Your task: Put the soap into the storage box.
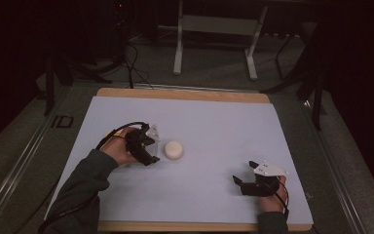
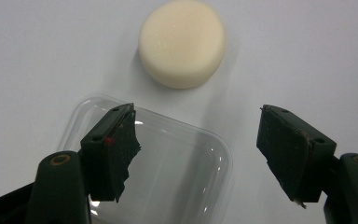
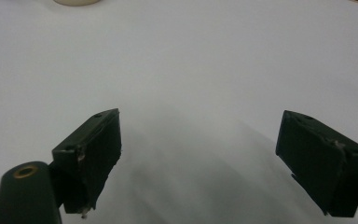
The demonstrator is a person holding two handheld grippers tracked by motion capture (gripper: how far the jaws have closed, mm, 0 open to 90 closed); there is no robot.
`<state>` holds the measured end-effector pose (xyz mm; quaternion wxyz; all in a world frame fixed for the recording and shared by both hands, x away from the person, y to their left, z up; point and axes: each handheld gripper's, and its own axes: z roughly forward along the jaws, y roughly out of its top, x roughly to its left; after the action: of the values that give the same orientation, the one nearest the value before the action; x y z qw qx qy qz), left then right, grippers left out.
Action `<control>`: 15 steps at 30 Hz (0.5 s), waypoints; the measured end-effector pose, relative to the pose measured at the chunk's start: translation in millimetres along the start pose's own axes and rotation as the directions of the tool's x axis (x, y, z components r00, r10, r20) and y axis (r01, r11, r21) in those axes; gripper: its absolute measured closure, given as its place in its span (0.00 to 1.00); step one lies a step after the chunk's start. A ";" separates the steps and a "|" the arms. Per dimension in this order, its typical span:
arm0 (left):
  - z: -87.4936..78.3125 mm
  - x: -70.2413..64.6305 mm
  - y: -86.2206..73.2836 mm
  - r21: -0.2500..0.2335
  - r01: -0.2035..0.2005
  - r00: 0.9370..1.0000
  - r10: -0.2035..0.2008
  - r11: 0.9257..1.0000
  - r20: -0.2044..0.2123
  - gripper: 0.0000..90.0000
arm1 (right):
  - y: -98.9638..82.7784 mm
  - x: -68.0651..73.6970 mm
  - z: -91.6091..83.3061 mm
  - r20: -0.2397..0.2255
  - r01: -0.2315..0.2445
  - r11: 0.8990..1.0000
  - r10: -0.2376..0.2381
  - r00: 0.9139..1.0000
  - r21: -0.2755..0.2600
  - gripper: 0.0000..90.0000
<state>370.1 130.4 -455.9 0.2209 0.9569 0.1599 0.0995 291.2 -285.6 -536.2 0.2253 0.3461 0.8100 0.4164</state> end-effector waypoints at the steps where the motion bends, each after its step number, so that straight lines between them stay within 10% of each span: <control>1: 0.8 0.4 0.9 0.003 -0.001 1.000 0.001 1.000 0.002 0.32 | 0.0 0.0 0.0 0.000 0.000 1.000 0.000 1.000 0.000 0.15; 15: 11.8 4.7 10.1 0.027 -0.004 1.000 0.003 1.000 0.016 0.29 | -0.1 0.1 -0.1 -0.001 0.002 1.000 -0.002 1.000 -0.003 0.15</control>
<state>380.3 118.8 -461.2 0.2090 0.9609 0.1577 0.0899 291.0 -285.6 -536.2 0.2259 0.3447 0.8098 0.4175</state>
